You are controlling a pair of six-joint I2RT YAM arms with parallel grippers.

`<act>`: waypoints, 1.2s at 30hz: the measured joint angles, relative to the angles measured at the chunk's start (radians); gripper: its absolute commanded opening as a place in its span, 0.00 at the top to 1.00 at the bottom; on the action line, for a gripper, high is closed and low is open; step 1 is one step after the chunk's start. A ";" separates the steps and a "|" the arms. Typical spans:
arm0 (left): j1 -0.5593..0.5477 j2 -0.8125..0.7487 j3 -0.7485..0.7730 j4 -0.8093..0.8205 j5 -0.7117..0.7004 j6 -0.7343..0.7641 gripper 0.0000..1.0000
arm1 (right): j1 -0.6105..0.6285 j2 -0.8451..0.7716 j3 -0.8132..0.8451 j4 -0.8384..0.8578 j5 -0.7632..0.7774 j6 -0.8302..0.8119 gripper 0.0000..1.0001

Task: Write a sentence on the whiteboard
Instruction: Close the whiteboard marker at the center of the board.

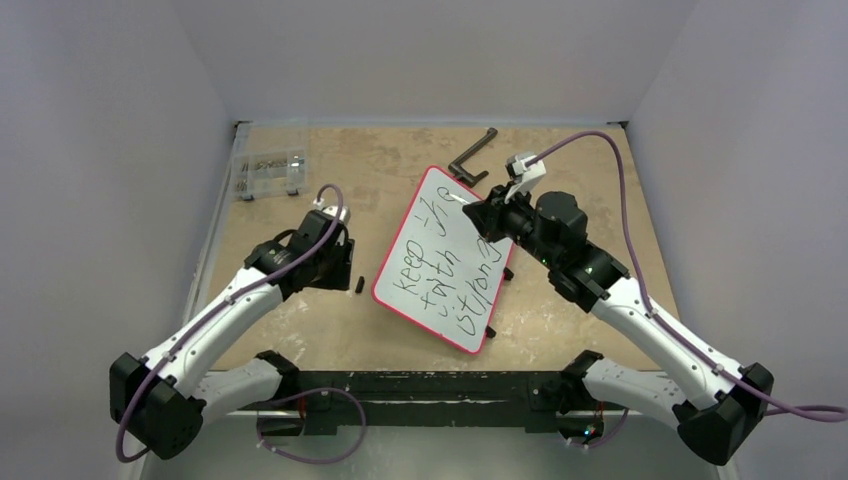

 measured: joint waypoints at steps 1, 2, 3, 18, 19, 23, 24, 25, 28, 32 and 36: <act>0.001 0.016 -0.013 0.017 -0.002 -0.002 0.50 | 0.000 -0.005 0.001 0.000 -0.003 0.002 1.00; 0.003 0.031 -0.025 0.037 -0.003 -0.003 0.51 | 0.000 -0.008 0.002 0.000 -0.008 0.004 1.00; 0.005 0.042 -0.035 0.052 -0.002 -0.003 0.51 | 0.000 -0.013 0.004 0.000 -0.017 0.006 1.00; 0.016 0.348 -0.098 0.335 0.076 -0.002 0.55 | 0.000 -0.021 0.005 -0.009 -0.056 0.016 1.00; 0.017 0.352 -0.098 0.340 0.076 -0.003 0.55 | 0.000 -0.021 0.005 -0.008 -0.059 0.016 1.00; 0.019 0.377 -0.098 0.361 0.076 -0.031 0.57 | 0.000 -0.020 0.005 -0.008 -0.076 0.017 1.00; 0.019 0.390 -0.098 0.363 0.076 -0.045 0.58 | 0.000 -0.020 0.005 -0.008 -0.077 0.017 1.00; 0.019 0.404 -0.098 0.364 0.076 -0.055 0.59 | 0.000 -0.019 0.005 -0.008 -0.077 0.017 1.00; 0.019 0.436 -0.098 0.363 0.073 -0.087 0.60 | 0.000 -0.018 0.005 -0.008 -0.077 0.017 1.00; 0.019 0.457 -0.098 0.363 0.066 -0.132 0.67 | 0.000 -0.018 0.005 -0.008 -0.077 0.017 1.00; 0.019 0.480 -0.096 0.374 0.062 -0.160 0.74 | 0.000 -0.018 0.005 -0.007 -0.077 0.016 1.00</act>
